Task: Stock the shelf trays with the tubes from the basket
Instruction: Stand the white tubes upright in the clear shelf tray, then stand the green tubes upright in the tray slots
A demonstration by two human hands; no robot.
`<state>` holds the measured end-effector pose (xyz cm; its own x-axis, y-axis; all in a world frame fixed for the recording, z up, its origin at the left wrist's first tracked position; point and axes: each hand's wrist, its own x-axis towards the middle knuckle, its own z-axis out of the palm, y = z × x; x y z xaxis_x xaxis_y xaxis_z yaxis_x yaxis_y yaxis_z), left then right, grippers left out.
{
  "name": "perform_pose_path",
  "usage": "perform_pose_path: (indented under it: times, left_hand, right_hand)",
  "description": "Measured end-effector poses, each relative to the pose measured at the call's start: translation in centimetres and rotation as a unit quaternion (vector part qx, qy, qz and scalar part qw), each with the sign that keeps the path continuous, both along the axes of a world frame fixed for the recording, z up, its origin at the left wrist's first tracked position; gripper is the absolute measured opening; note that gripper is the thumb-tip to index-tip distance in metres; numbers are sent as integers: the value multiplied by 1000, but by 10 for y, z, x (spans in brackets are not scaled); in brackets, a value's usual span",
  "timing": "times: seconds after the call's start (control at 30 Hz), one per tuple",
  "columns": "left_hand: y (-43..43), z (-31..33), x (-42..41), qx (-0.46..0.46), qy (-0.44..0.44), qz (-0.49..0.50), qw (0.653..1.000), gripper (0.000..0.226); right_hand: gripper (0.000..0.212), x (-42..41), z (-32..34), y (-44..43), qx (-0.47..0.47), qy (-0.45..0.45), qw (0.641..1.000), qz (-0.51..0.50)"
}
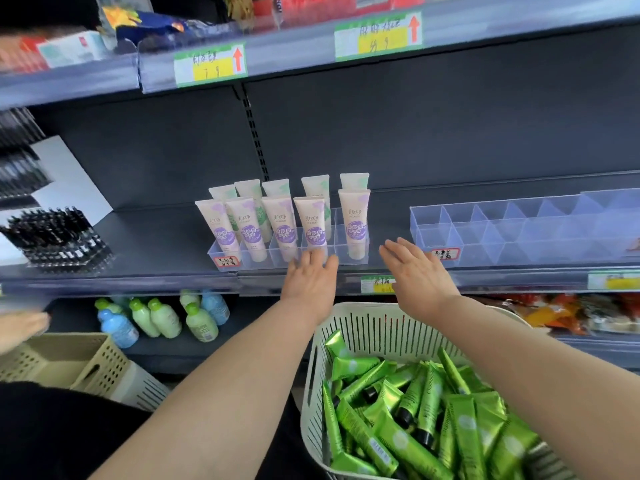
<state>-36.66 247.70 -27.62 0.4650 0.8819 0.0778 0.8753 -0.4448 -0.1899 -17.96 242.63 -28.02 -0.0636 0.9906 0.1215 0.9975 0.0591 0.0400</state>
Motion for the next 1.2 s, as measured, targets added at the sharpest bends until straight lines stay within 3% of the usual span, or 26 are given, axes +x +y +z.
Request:
perform_pose_path:
  times: [0.3,0.5,0.7,1.03,1.2]
  left_hand:
    - [-24,14,103,6,-40,-181,983,69]
    - [-27,7,142,8,-38,-218,975,78]
    - [-24,9,141,5,-57,-179,982,69]
    - [-23,21,98,20,7,-75,997,53]
    - [-30,22,93,23,-57,-94,994,53]
  right_hand:
    - [79,80,0,-41,16,21,993,-115]
    - [78,120,-1,-52,-7,26,982,-186]
    - [77,114,0,-48,10,59,982,-177]
    - [71,77,2,-39,26,87,994,-61]
    - [71,82,-9,-45,69,100,990,-65]
